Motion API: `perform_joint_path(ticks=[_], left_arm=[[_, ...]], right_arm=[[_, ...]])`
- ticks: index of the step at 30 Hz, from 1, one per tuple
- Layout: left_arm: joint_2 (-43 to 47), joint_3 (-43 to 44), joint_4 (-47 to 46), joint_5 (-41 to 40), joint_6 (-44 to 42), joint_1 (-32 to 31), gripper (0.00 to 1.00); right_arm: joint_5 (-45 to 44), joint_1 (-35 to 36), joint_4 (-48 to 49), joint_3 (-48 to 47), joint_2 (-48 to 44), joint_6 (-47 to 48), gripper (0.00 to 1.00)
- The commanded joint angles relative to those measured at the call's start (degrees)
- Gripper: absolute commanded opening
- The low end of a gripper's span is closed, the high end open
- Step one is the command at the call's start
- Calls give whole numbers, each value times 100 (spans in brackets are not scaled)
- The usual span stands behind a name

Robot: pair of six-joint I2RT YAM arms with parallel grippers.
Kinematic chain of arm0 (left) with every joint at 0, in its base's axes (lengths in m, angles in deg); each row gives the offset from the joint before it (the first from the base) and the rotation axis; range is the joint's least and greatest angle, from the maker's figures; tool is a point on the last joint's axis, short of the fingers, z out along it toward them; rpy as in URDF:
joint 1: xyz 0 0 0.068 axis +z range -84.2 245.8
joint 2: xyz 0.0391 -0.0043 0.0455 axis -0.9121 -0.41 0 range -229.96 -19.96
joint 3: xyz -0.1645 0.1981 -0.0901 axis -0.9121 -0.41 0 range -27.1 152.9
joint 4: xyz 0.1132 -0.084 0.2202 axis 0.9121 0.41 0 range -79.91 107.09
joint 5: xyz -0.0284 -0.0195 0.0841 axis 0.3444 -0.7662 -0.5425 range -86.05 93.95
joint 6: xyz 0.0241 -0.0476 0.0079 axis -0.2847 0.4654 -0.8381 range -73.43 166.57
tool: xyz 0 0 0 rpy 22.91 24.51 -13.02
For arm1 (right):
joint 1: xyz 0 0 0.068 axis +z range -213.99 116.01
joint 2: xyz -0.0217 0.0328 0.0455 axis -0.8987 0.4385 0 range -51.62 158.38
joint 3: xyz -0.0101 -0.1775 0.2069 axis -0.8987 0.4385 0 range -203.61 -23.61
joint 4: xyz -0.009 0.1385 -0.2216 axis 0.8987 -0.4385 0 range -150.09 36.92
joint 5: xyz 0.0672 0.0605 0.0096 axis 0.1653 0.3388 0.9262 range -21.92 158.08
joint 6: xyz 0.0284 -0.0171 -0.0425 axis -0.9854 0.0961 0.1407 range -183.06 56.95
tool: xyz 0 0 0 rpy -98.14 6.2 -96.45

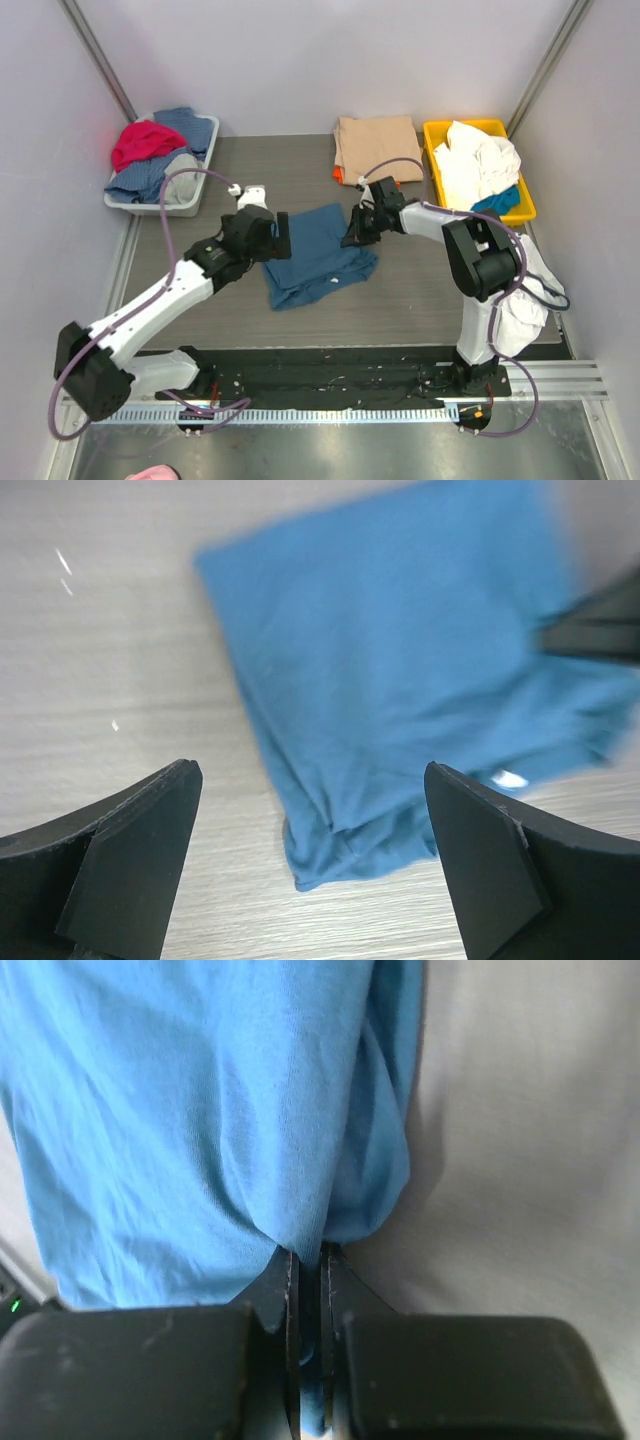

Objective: Fold and stack the t-shirts
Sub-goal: Neatly place the folded tshirt to the corner

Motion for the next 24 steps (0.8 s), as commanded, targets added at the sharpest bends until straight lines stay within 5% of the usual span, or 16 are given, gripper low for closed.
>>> perform_joint_path(ticks=[1, 14, 24], left_arm=[[524, 267, 541, -296, 44, 56, 100], [1122, -225, 937, -323, 264, 126, 100], [1526, -638, 1087, -288, 597, 161, 100]], right_arm=[[-629, 235, -657, -1201, 496, 348, 1], [-1718, 806, -1799, -5172, 2588, 1340, 1], [-3072, 842, -1827, -7073, 3230, 1973, 1]])
